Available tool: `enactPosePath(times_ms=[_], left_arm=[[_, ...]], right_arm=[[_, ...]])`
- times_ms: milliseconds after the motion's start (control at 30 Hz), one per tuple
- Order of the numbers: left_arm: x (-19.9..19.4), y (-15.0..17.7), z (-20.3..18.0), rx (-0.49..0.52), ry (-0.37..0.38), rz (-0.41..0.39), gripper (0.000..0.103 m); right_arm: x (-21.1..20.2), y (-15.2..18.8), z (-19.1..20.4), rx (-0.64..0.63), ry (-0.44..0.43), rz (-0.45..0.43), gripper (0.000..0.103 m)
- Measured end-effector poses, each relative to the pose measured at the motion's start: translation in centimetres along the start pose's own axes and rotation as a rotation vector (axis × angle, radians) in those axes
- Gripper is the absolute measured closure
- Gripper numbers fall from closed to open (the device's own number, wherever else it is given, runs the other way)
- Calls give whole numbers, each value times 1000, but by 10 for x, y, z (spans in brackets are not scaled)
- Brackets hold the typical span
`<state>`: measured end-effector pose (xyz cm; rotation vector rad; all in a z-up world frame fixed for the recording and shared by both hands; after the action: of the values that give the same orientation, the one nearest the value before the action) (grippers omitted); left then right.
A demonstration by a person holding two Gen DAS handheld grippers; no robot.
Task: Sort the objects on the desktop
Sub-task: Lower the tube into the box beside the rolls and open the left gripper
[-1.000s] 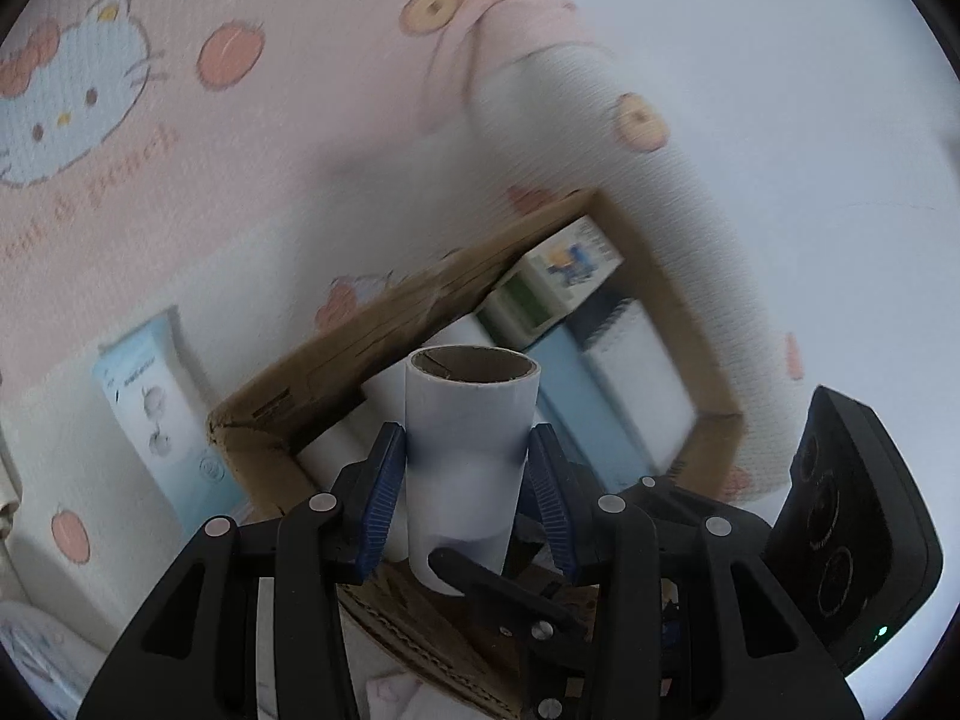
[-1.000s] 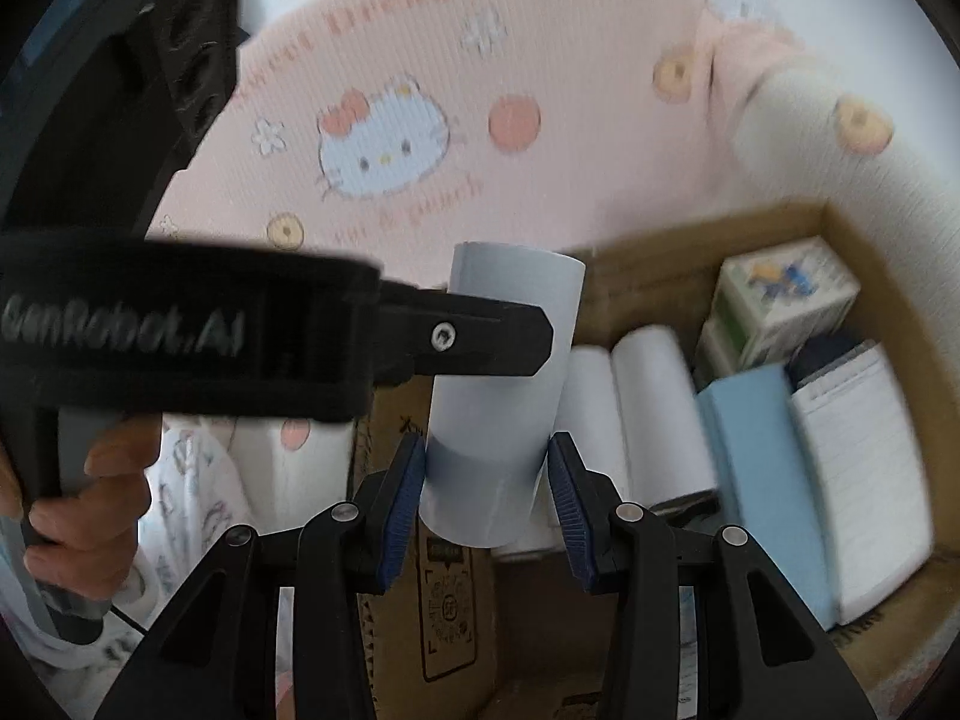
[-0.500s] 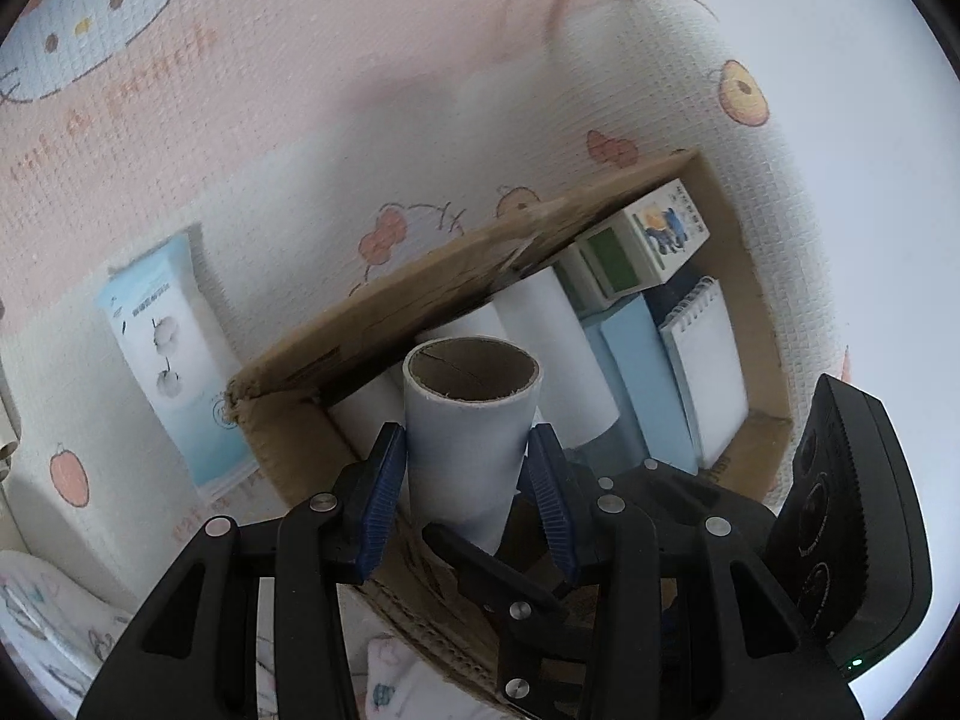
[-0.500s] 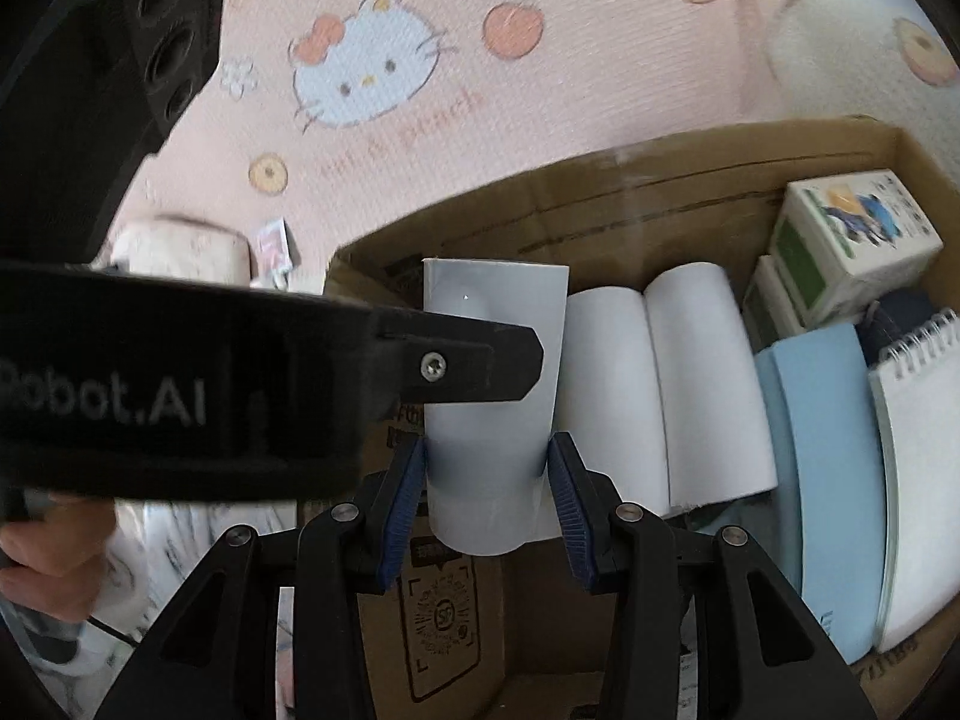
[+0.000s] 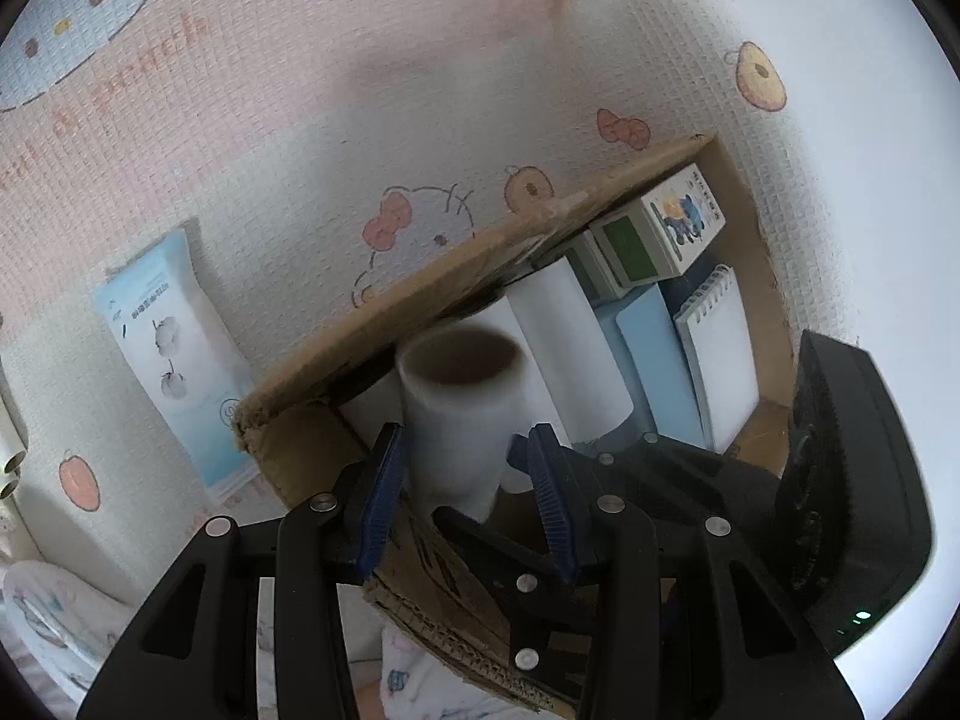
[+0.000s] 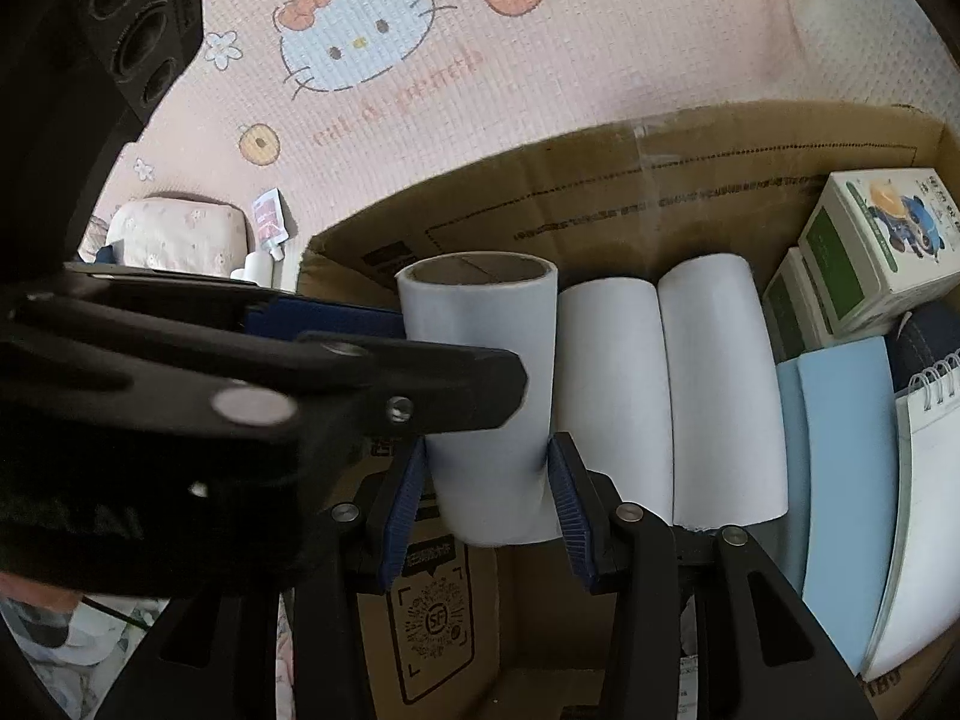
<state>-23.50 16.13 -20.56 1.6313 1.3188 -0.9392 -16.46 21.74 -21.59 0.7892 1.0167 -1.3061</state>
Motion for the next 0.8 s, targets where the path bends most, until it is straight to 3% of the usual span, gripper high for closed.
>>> enactPosePath(times_ms=[100,300,433,567,667,800], left_arm=[[-4,-2,2,-7,30,-7,57],[0,1,5,-2,44,8,85],[1,3,5,7,39,-3,86],[-14,3,-3,81,23,-99,86],[-31,8,-12,162,3,-209,86],[-53,21,-20,250,30,-344,86]], right_arm=[[5,3,-1,3,-20,11,64],[17,8,5,-13,4,38,64],[18,12,8,8,14,50,64],[0,18,10,54,-7,10,64],[-26,24,13,77,-5,-63,64],[-58,33,20,79,40,-162,64]])
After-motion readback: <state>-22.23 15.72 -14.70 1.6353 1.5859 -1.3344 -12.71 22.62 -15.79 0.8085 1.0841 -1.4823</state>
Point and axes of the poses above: each gripper's, at about its wrist camera, not at the fingertips, and x roughly the way its jaws point, z to its left, y to its underside, the point moved 8 cm from there along x, roughly the way its jaws point, and after that the axes turned 10 degrees about z, right-handed, at the moved point
